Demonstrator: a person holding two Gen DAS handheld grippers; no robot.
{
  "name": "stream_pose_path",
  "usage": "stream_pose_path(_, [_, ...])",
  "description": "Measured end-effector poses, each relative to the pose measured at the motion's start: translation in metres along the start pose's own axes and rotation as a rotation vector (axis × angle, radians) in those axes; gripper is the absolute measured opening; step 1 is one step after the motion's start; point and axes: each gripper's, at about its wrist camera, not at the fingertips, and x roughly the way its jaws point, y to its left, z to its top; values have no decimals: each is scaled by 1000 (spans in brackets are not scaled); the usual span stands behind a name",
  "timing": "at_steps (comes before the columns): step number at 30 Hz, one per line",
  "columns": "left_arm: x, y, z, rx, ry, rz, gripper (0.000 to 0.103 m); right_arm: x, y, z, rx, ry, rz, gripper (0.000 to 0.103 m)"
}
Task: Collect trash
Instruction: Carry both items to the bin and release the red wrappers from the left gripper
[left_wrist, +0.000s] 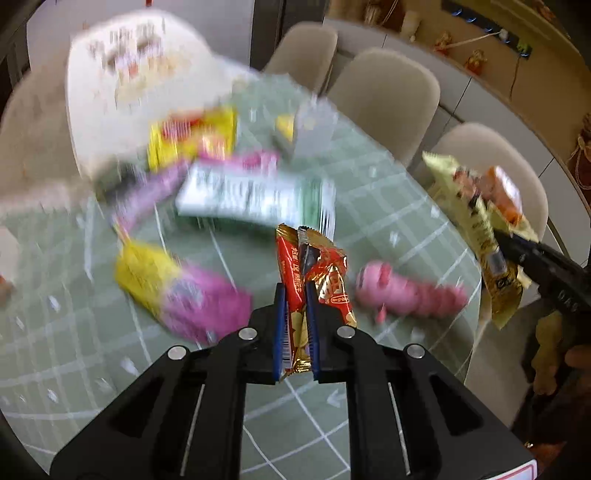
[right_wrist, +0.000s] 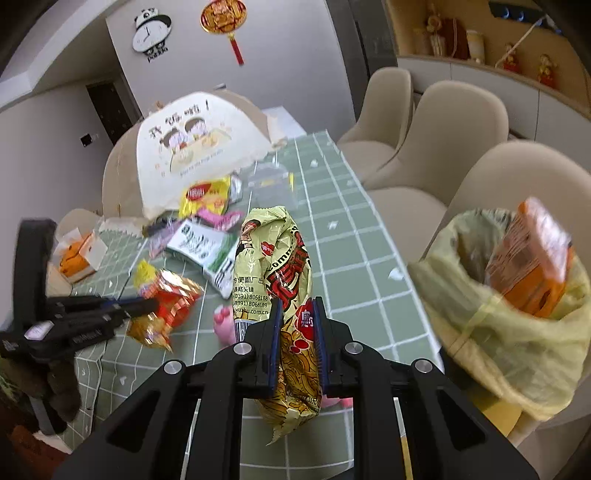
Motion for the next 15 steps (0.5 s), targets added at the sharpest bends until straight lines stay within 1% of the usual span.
stream_pose_path(3, [-29,-8,24,26,-96,28,10,-13,-5,12,-31,-41,-15,17])
stream_pose_path(8, [-65,-30,58,61,-226,39,10,-36,-15,30,-72,-100,-35,17])
stream_pose_path(11, [-77,-47,68,81,-276,27,10,-49,-24,38,-89,-125,-57,17])
stream_pose_path(15, [-77,-72,81,106,-299,-1,10,-67,-42,45,-98,-147,-101,17])
